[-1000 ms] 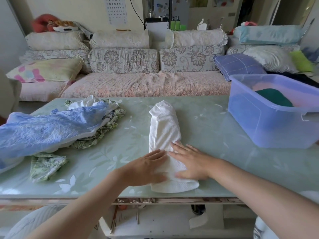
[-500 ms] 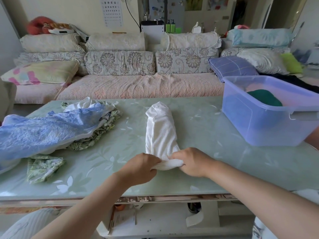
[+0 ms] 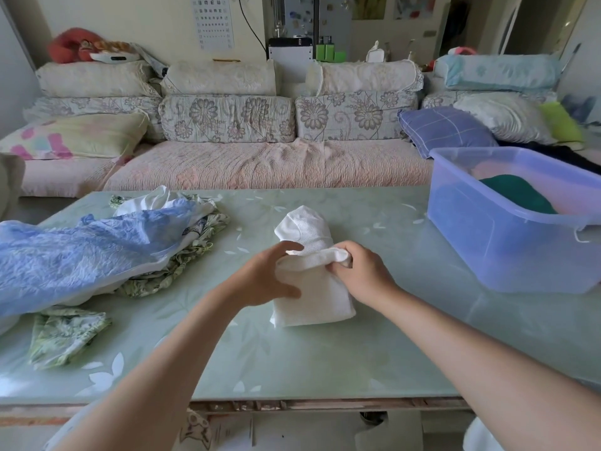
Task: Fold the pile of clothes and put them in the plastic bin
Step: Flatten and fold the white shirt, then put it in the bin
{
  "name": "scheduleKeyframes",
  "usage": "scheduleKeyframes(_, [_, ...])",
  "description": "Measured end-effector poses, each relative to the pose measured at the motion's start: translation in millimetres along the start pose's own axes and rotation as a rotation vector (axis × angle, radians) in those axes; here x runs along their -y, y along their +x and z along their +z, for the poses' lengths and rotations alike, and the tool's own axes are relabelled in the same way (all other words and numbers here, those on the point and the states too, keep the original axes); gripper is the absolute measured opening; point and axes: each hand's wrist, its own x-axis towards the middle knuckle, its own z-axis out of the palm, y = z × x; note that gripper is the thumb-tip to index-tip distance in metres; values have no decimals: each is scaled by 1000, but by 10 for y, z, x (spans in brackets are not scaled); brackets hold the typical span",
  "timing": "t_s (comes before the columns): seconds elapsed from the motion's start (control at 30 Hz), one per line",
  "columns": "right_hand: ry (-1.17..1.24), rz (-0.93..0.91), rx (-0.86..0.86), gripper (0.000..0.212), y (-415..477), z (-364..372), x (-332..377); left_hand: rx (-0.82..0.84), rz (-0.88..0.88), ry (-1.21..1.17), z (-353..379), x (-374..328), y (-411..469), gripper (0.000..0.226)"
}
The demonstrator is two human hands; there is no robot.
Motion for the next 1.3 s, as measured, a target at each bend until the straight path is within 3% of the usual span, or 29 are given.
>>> scheduleKeyframes(0.13, [118,78,-23,32,152,102,17,-253,-117,-19,47,59,266,33])
scheduleKeyframes(0.27, [25,76,-6,48,253,195,-14,-301,-197,53,81,144,425,29])
scheduleKeyframes(0.33, [10,85,-44,45,295,242,-25,-441,-36,310,82,197,465,38])
scheduleKeyframes(0.4, [37,107,-58,42,343,288,-32,-639,284,497,118,166,483,32])
scheduleKeyframes(0.43, [37,115,-55,40,364,301,-42,-654,423,515,148,113,478,25])
scheduleKeyframes(0.5, [47,133,-47,39,407,309,-63,-507,599,550,246,90,455,22])
scheduleKeyframes(0.53, [70,146,-51,39,433,305,-81,-402,591,588,317,118,438,26])
scheduleKeyframes(0.67, [33,193,-64,54,487,296,-120,-28,298,673,522,372,403,68])
scheduleKeyframes(0.73, [-223,70,-116,66,461,291,-125,-7,255,650,562,435,432,70])
scheduleKeyframes(0.83, [-561,-444,-242,55,411,218,-81,-30,207,521,544,458,495,79])
scheduleKeyframes(0.9, [-560,-627,-84,56,364,193,-89,-13,168,460,511,497,546,83])
scheduleKeyframes(0.97, [-606,-522,228,91,286,198,-131,9,141,426,466,528,575,83])
scheduleKeyframes(1.03, [-724,-416,425,112,242,234,-219,-9,135,399,429,537,575,85])
scheduleKeyframes(1.13, [-748,-401,438,113,236,219,-223,-52,162,535,359,471,508,87])
scheduleKeyframes(1.23, [-759,-406,419,102,242,179,-155,-59,308,668,263,378,381,79])
scheduleKeyframes(1.3, [-779,-408,424,98,245,156,-139,44,333,712,227,373,292,101])
